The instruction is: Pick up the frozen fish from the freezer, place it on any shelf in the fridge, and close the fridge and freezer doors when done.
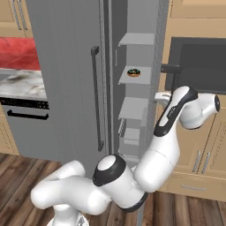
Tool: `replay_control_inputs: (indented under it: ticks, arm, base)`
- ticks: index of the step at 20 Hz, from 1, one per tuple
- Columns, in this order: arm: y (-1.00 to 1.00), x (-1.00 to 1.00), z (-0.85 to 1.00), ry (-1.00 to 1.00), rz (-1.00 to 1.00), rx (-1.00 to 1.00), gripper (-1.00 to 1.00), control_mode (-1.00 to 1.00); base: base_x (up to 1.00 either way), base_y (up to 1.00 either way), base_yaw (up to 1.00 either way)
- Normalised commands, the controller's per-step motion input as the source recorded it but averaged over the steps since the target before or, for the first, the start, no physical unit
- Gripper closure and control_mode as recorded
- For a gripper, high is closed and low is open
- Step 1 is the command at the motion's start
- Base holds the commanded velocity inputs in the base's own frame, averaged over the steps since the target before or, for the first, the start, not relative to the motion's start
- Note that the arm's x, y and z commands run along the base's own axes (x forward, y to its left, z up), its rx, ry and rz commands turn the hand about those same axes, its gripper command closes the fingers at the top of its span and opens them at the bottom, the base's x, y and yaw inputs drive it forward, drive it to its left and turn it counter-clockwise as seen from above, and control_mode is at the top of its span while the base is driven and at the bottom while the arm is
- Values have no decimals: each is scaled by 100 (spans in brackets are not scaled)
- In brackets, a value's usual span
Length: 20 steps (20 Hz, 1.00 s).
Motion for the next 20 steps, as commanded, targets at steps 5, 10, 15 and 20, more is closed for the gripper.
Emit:
replay_control_inputs:
  ticks: [5,10,15,20]
  arm:
    - [-22,-20,4,-8,0,0,-100,-100]
    - [-34,16,-18,0,-5,-2,-100,-100]
    - [-53,6,-6,0,-9,0,-100,-100]
    - [-12,42,0,0,-2,0,-100,-100]
  base:
    - [0,0,0]
    - [0,0,0]
    - [0,0,0]
    - [0,0,0]
